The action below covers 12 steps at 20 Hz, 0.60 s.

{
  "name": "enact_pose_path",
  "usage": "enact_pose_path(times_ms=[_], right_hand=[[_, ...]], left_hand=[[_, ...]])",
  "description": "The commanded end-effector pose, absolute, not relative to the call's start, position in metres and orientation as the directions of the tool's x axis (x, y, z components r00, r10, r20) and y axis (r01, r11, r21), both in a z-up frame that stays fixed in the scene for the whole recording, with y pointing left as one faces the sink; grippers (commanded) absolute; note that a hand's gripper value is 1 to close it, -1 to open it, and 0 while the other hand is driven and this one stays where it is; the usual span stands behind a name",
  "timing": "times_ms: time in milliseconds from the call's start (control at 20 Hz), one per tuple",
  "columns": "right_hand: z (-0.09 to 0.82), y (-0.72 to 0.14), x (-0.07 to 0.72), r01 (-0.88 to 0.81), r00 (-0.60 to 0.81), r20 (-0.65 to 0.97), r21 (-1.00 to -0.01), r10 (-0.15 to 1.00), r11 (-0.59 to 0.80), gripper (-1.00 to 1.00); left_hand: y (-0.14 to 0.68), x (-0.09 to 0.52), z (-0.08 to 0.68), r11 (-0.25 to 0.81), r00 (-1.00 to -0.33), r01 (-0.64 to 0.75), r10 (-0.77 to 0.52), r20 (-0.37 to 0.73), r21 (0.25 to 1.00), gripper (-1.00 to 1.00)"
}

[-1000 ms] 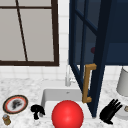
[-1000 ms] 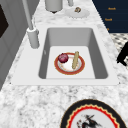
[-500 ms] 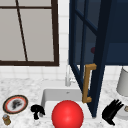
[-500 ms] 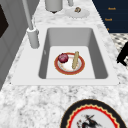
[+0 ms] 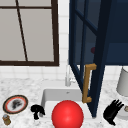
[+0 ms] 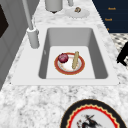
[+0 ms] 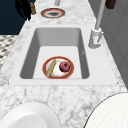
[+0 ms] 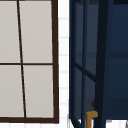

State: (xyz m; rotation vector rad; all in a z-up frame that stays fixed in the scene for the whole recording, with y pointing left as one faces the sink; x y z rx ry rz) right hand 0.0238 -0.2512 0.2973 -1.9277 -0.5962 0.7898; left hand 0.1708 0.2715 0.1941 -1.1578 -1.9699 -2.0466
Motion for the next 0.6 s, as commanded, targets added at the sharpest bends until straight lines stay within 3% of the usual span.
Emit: enact_pose_path(times_ms=[0, 550], right_hand=[[0.297, -0.246, 0.021, 0.075, 0.682, -0.279, -0.893, 0.676, -0.444, -1.0], [0.316, -0.254, 0.036, 0.019, 0.596, -0.139, -0.982, 0.791, -0.187, -1.0]], left_hand=[[0.272, 0.171, 0.194, -0.174, -0.713, 0.534, 0.435, 0.551, 0.828, 0.0], [0.272, 0.171, 0.194, -0.174, -0.713, 0.534, 0.435, 0.551, 0.828, 0.0]])
